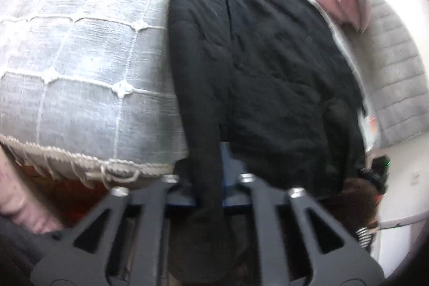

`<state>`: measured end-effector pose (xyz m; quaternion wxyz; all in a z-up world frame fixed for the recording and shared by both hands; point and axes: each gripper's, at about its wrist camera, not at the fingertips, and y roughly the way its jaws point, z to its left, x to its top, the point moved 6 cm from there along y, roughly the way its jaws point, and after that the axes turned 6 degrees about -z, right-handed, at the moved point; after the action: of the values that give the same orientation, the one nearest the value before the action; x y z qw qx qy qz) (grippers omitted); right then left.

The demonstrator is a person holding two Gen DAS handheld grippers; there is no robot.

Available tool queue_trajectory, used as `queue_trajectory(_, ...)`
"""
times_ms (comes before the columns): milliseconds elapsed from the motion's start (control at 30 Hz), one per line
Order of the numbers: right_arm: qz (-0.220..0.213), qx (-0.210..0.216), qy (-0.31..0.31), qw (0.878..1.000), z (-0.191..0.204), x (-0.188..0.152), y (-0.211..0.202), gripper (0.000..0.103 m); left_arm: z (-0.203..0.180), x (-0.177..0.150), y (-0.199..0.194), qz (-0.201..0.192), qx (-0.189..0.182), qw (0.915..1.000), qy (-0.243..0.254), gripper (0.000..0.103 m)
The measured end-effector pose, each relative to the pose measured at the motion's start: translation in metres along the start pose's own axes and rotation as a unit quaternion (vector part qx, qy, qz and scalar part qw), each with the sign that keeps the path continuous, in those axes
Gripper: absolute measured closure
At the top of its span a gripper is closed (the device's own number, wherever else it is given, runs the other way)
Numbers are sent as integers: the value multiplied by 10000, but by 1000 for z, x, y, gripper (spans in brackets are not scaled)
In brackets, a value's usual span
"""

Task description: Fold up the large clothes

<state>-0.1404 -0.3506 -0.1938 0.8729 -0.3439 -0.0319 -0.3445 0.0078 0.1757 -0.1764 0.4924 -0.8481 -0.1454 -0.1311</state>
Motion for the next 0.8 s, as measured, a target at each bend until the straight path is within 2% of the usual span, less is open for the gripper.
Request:
queue_trajectory(67,-312,202,-119,9992,16,3,-15,94,-5,4,-19,-330,-223,9992,-43,95)
queue_trajectory(133,-530,205,-435,9974,33,4,-26,95,-9,4,-34,-657,-283,9974,37,95)
queue_trajectory(200,-580,-177,-720,9956,35,4,-24,96,-1,-2,-26,-633,94,9978,155,95)
queue_trajectory(233,-499,-418,-712,9953,28,4,-17,96,5,-6,-14,-486,357,9979,234,95)
queue_trajectory(267,-302,-902,-652,9933,11,3,-4,95,12,-11,3,-300,664,9968,324,93)
queue_trajectory(300,-193,-1111,-636,9916,1,1,5,94,14,-13,12,-287,759,9959,403,93)
queue_trajectory(333,-120,-1228,-597,9906,-4,0,13,91,11,-11,9,-367,837,9947,479,91)
queue_trajectory(367,-135,-1330,-609,9891,-4,0,15,88,5,-9,3,-437,1035,9920,583,85)
queue_trajectory(400,-217,-1502,-711,9859,2,2,11,81,0,-7,-4,-563,1255,9880,698,82)
queue_trajectory(467,-384,-1741,-889,9799,14,6,2,78,-16,-4,-23,-872,1694,9758,1071,79)
queue_trajectory(533,-675,-1965,-1011,9729,29,16,-20,77,-33,4,-39,-1102,1772,9686,1350,62)
queue_trajectory(567,-843,-2014,-1032,9704,37,23,-31,76,-45,8,-47,-1222,1698,9672,1438,44)
queue_trajectory(600,-968,-2014,-1053,9690,43,25,-38,72,-58,11,-53,-1344,1604,9657,1538,34)
queue_trajectory(667,-1253,-1860,-1144,9678,67,34,-53,49,-80,14,-57,-1480,1488,9624,1723,31)
queue_trajectory(700,-1376,-1823,-1202,9661,78,35,-56,29,-95,16,-57,-1511,1424,9608,1835,27)
queue_trajectory(767,-1635,-1686,-1443,9613,100,41,-65,26,-119,23,-51,-1544,1257,9603,1955,20)
queue_trajectory(800,-1686,-1588,-1608,9594,118,41,-61,26,-133,24,-47,-1549,1129,9601,2035,20)
